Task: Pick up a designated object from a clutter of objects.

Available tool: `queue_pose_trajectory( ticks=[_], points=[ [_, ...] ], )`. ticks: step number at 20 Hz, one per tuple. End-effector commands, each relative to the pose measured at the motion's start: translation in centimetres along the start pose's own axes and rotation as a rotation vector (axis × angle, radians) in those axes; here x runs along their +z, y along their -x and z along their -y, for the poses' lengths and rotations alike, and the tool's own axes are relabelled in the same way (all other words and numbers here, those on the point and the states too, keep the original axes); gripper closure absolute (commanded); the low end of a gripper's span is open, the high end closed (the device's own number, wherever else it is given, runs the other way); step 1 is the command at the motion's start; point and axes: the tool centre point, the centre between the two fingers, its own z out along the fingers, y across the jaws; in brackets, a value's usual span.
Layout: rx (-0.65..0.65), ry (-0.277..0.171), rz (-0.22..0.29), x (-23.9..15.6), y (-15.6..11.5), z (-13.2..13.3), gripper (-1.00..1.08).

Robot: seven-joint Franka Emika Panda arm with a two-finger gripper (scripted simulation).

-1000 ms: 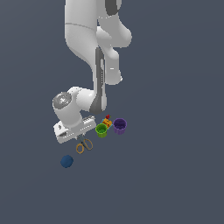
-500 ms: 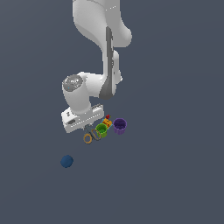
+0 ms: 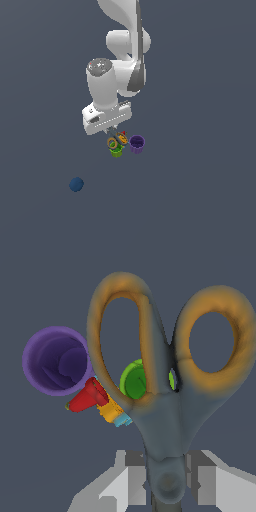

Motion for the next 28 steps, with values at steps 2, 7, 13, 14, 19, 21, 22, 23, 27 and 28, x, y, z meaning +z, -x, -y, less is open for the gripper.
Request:
queue_pose_trajectory(
  ticks=[2,7,13,14,19,21,22,23,27,28],
  points=[
    [0.000,0.002,0.000,-2.4,0.2,2.3,1.08],
    [0.000,0.003,0.001,-5.8,0.3,5.7,1.08],
    [0.001,0.003,0.002,-10.2,0.5,9.9,1.08],
    [0.001,0.003,0.002,-10.9,0.5,10.7,1.08],
    [0.001,0.003,0.001,-14.5,0.6,14.1,1.08],
    [0.001,0.003,0.001,-15.7,0.6,15.2,1.08],
    [0.000,0.002,0.001,-16.3,0.6,15.8,1.08],
    [0.000,0.002,0.001,-16.9,0.6,16.3,1.08],
    [0.000,0.001,0.001,-18.8,0.5,18.1,1.08],
    [0.000,0.001,0.000,-19.2,0.5,18.5,1.08]
  ],
)
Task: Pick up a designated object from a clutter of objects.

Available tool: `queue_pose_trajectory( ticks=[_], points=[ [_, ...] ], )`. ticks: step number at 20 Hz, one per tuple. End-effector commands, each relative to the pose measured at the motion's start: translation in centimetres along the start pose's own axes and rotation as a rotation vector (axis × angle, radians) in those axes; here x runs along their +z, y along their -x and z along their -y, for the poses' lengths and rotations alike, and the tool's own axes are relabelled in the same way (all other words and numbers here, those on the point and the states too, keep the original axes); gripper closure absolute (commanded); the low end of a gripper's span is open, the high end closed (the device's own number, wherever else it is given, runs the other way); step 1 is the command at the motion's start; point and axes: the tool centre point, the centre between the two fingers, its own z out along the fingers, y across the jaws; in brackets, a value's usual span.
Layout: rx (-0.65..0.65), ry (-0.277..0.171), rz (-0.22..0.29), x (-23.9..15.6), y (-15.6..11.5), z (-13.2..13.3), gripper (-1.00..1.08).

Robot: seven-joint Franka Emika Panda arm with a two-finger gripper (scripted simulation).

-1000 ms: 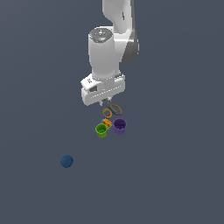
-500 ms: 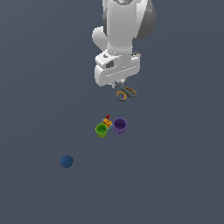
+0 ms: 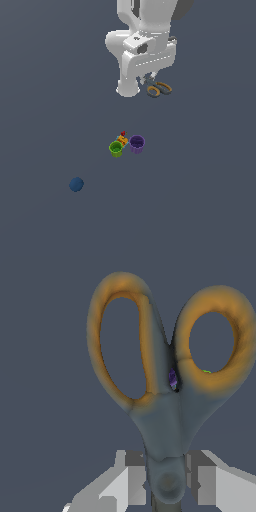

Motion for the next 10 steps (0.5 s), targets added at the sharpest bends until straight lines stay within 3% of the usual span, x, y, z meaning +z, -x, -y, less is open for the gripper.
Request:
queue_pose_trajectory(
  ticks=[1,10],
  points=[
    [0.001,-0.001,0.000,-1.0,0.0,0.9,1.08],
    [0.001,-0.002,-0.001,-2.3,-0.2,2.0,1.08]
  ],
)
